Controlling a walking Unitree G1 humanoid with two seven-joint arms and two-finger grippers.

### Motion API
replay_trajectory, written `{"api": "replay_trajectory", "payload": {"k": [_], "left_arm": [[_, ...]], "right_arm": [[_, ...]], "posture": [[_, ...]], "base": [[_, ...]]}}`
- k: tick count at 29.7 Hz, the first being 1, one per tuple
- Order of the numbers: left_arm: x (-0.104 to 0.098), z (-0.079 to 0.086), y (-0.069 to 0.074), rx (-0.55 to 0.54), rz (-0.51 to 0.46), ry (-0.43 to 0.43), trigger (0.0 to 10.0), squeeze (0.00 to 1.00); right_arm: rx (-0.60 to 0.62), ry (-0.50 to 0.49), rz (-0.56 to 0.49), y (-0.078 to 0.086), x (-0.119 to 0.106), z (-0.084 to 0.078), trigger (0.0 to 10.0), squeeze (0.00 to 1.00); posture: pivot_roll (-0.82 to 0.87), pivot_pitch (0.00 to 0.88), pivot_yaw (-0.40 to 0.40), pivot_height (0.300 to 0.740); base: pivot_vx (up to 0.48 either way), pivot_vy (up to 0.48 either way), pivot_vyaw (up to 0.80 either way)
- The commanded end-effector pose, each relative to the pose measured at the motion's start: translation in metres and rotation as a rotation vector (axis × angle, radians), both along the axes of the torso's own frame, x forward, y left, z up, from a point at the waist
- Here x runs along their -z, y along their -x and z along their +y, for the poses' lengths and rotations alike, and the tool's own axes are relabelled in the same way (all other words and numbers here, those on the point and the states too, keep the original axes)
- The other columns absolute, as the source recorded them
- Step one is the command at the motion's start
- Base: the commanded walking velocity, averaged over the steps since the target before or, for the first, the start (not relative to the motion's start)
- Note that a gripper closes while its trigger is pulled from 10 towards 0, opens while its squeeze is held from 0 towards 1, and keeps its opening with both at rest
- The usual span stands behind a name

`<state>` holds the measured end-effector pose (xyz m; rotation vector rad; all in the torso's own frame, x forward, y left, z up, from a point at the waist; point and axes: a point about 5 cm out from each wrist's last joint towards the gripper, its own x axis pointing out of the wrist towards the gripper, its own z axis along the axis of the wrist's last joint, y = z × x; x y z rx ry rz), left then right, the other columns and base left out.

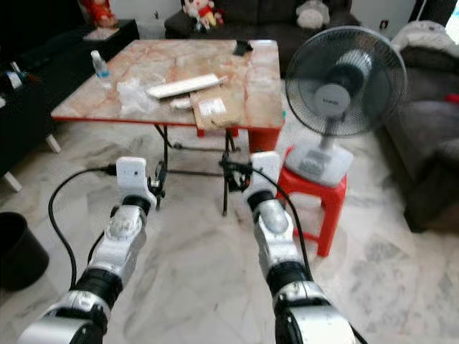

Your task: Picking trash to rubbish bin

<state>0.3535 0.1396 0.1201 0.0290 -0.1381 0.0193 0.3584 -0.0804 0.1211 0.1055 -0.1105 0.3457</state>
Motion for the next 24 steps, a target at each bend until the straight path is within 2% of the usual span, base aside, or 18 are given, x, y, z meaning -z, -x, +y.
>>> {"api": "replay_trajectory", "payload": {"k": [1,7,9,14,16,24], "left_arm": [[-0.008,-0.002,-0.001,-0.001,-0.034,0.012,10.0,0.00],[-0.010,0.003,-0.001,-0.009,-0.042,0.008,10.0,0.00],[-0.009,0.004,-0.001,-0.011,-0.039,0.012,10.0,0.00],[-0.009,0.000,-0.001,0.002,-0.039,0.011,10.0,0.00],[-0.008,-0.002,0.000,0.006,-0.035,0.015,10.0,0.00],[-0.006,-0.006,0.002,0.027,-0.031,0.016,10.0,0.00]], "right_arm": [[-0.003,0.014,-0.013,-0.002,-0.005,-0.002,10.0,0.00],[-0.027,0.025,-0.051,-0.001,-0.009,0.003,10.0,0.00],[-0.038,0.051,-0.066,0.000,-0.009,0.006,10.0,0.00],[-0.050,0.038,-0.061,0.003,-0.006,0.009,10.0,0.00],[-0.046,0.009,-0.041,0.004,-0.003,0.009,10.0,0.00],[-0.044,0.022,-0.039,0.005,-0.001,0.009,10.0,0.00]], "posture": [[0.01,0.001,0.037,0.740],[0.01,0.000,0.042,0.740],[0.01,0.000,0.042,0.740],[0.00,0.000,0.051,0.740],[0.00,0.000,0.053,0.740],[0.00,0.000,0.061,0.740]], "base": [[0.390,0.000,0.00],[0.393,0.000,0.00],[0.394,0.000,0.45],[0.388,0.000,0.64],[0.386,0.000,0.00],[0.383,0.000,0.00]]}}
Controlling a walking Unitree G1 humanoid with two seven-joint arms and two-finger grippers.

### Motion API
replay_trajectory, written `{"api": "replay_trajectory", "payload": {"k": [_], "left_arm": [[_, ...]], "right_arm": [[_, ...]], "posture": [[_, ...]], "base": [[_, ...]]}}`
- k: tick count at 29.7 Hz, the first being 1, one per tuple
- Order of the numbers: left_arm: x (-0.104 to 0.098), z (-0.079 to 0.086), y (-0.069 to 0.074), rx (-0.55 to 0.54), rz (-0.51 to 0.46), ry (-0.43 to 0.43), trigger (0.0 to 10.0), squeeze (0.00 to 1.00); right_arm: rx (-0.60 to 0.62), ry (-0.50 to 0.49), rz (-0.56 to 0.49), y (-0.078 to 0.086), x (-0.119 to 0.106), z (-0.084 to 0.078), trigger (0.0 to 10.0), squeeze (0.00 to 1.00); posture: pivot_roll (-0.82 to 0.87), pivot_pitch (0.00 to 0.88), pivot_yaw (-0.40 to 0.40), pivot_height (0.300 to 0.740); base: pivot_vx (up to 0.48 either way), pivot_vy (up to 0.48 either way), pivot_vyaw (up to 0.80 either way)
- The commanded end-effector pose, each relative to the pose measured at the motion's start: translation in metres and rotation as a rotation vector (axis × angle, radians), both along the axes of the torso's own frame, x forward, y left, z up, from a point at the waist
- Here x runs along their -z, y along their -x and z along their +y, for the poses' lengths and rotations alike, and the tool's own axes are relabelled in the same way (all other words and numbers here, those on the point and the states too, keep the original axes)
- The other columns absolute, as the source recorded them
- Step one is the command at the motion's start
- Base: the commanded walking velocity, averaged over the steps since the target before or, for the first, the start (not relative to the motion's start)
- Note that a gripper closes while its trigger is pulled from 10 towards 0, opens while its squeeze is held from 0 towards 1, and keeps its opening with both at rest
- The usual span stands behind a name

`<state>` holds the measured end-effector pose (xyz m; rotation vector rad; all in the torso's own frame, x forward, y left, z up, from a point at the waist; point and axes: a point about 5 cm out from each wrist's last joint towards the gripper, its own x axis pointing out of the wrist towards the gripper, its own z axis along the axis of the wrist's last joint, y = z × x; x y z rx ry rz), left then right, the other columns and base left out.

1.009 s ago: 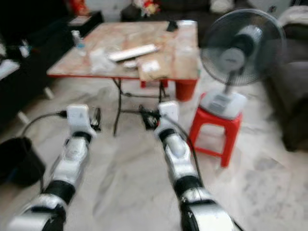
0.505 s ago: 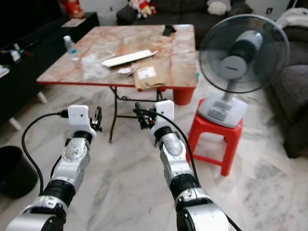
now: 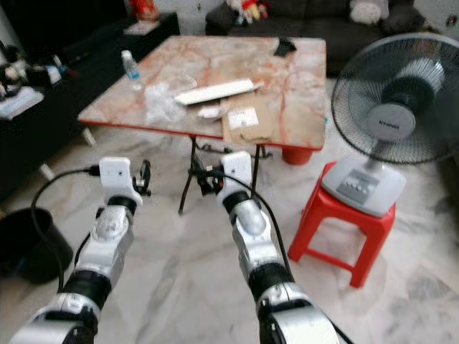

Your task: Picking trash to rubbish bin

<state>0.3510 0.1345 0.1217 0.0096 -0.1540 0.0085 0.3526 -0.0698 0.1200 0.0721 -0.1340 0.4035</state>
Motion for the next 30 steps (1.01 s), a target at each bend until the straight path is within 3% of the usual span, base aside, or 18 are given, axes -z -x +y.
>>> {"api": "replay_trajectory", "payload": {"k": [1,10,18,21,24,30], "left_arm": [[-0.004,-0.002,-0.001,0.017,-0.014,-0.002,10.0,0.00],[-0.011,-0.003,-0.006,0.026,-0.024,0.006,10.0,0.00],[-0.013,-0.003,-0.006,0.020,-0.034,0.017,10.0,0.00],[-0.012,-0.003,-0.005,0.021,-0.032,0.018,10.0,0.00],[-0.012,-0.003,-0.005,0.021,-0.032,0.018,10.0,0.00],[-0.015,0.000,-0.007,0.016,-0.037,0.014,10.0,0.00]], "right_arm": [[0.011,-0.010,-0.006,0.000,-0.001,-0.001,10.0,0.00],[-0.002,-0.004,-0.007,0.000,-0.003,0.005,10.0,0.00],[-0.032,0.077,-0.050,0.003,-0.004,0.007,10.0,0.00],[-0.045,0.085,-0.050,0.004,-0.003,0.009,10.0,0.00],[-0.045,0.086,-0.050,0.004,-0.003,0.010,10.0,0.00],[-0.034,0.025,-0.026,0.003,-0.004,0.012,10.0,0.00]], "posture": [[0.00,0.000,0.061,0.740],[0.00,0.000,0.056,0.740],[0.00,0.000,0.047,0.740],[0.00,0.000,0.047,0.740],[0.00,0.000,0.047,0.740],[0.02,0.000,0.050,0.740]], "base": [[0.379,0.240,0.00],[0.372,0.250,0.00],[0.365,0.252,0.00],[0.360,0.246,0.70],[0.360,0.247,0.80],[0.358,0.251,0.00]]}}
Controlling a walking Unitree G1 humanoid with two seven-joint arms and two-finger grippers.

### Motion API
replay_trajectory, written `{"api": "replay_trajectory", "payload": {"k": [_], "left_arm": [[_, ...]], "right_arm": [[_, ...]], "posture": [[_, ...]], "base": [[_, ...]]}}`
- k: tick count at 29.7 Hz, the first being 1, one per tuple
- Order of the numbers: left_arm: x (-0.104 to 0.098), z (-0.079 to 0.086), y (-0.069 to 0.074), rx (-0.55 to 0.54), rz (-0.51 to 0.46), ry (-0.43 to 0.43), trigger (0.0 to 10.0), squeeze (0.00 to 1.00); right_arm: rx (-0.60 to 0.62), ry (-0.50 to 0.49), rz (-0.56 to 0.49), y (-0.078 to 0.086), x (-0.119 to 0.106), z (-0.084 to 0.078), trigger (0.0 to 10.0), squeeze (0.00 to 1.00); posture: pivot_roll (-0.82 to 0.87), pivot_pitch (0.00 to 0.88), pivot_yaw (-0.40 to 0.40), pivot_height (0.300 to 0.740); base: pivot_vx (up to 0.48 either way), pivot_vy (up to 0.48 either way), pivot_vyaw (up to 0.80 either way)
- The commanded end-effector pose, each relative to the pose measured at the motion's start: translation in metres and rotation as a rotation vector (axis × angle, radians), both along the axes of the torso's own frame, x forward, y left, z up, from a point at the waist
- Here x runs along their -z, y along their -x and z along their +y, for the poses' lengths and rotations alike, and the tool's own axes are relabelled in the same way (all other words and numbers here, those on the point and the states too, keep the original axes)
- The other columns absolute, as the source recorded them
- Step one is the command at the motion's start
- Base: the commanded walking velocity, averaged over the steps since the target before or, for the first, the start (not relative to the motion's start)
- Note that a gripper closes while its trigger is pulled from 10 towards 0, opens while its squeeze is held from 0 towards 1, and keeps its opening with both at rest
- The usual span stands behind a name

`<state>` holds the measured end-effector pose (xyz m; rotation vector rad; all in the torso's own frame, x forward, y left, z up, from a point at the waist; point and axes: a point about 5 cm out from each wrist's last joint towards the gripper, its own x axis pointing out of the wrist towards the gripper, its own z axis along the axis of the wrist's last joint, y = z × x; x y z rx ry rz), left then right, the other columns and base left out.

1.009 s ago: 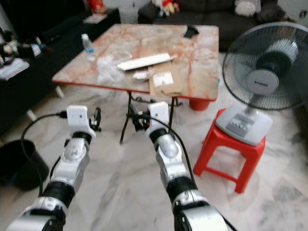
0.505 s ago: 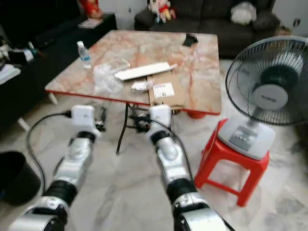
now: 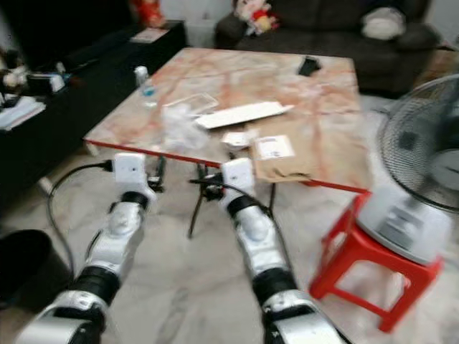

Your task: Picking trash to rubbish bin

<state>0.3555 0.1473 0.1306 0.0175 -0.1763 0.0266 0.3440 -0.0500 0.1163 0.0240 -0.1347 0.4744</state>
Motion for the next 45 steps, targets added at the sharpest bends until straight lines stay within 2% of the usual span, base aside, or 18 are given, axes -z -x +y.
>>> {"api": "replay_trajectory", "payload": {"k": [1,6,20,27,34,45], "left_arm": [[-0.007,-0.013,-0.002,0.034,-0.016,0.019,10.0,0.00],[-0.007,-0.013,-0.003,0.042,-0.016,0.019,10.0,0.00],[-0.007,-0.027,-0.003,0.149,-0.001,0.013,10.0,0.00],[-0.010,-0.034,0.000,0.198,-0.039,-0.004,10.0,0.00],[-0.014,-0.034,0.002,0.202,-0.068,-0.005,10.0,0.00],[-0.010,-0.032,0.002,0.185,-0.041,-0.018,10.0,0.00]], "right_arm": [[0.034,-0.025,-0.012,-0.006,-0.008,-0.007,10.0,0.00],[0.048,-0.027,0.010,-0.007,-0.006,-0.010,10.0,0.00],[0.073,-0.044,0.034,-0.010,-0.005,-0.014,10.0,0.00],[0.083,-0.044,0.031,-0.010,-0.006,-0.014,10.0,0.00],[0.102,-0.053,0.020,-0.012,-0.008,-0.017,10.0,0.00],[0.110,-0.043,0.018,-0.012,-0.008,-0.018,10.0,0.00]], "posture": [[0.02,0.000,0.051,0.740],[0.02,0.001,0.051,0.740],[0.03,0.007,0.060,0.740],[0.04,0.014,0.055,0.740],[0.04,0.019,0.053,0.740],[0.03,0.008,0.056,0.740]], "base": [[0.356,0.251,0.00],[0.357,0.251,0.00],[0.313,0.249,-0.80],[0.000,0.000,-0.77],[0.000,0.000,0.00],[0.000,0.000,0.00]]}}
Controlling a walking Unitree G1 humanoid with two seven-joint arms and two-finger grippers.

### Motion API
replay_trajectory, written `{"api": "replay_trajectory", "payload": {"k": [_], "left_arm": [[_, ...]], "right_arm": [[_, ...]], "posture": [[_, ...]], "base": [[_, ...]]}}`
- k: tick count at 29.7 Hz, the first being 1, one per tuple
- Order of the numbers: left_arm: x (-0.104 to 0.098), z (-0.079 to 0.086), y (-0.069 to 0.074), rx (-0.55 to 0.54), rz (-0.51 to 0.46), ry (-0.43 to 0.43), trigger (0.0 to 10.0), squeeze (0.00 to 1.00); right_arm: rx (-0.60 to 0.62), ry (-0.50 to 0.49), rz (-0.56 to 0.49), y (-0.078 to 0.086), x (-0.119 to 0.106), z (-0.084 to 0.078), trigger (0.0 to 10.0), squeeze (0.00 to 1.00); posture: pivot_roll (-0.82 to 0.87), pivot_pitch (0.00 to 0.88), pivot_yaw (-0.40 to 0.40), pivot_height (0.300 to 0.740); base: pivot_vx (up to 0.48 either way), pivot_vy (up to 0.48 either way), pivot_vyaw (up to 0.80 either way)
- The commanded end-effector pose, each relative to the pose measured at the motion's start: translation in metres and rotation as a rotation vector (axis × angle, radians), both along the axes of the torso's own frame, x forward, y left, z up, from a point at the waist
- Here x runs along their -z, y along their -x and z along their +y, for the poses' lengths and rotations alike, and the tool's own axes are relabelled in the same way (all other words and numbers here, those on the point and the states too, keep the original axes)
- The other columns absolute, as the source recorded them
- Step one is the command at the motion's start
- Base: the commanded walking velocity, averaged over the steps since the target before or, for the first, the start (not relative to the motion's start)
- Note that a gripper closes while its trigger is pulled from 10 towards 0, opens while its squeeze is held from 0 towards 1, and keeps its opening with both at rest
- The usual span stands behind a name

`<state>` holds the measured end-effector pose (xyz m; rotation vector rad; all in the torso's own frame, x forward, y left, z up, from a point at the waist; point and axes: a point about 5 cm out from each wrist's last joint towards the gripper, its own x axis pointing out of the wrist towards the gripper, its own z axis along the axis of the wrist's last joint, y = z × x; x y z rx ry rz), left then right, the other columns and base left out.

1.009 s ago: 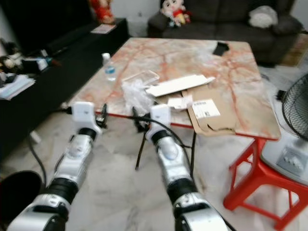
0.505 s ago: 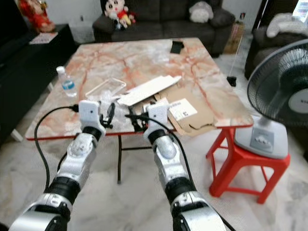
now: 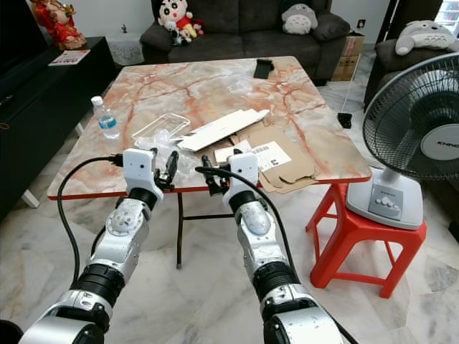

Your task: Picking trash to rubbish bin

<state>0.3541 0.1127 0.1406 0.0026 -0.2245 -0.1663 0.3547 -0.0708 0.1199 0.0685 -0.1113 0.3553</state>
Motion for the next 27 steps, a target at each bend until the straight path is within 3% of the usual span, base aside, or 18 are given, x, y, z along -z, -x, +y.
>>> {"api": "replay_trajectory", "payload": {"k": [1,27], "left_arm": [[0.0002,0.0032,0.0005,-0.014,0.002,-0.021,10.0,0.00],[0.0026,0.0091,0.0010,-0.074,-0.001,-0.058,10.0,0.00]], "right_arm": [[-0.005,0.003,-0.020,-0.0012,-0.0048,0.0029,10.0,0.00],[-0.034,0.030,-0.019,0.0005,-0.0029,0.0072,10.0,0.00]], "posture": [[0.03,0.008,0.056,0.740],[0.02,0.000,0.052,0.740]], "base": [[0.000,0.000,0.00],[0.010,-0.070,0.00]]}}
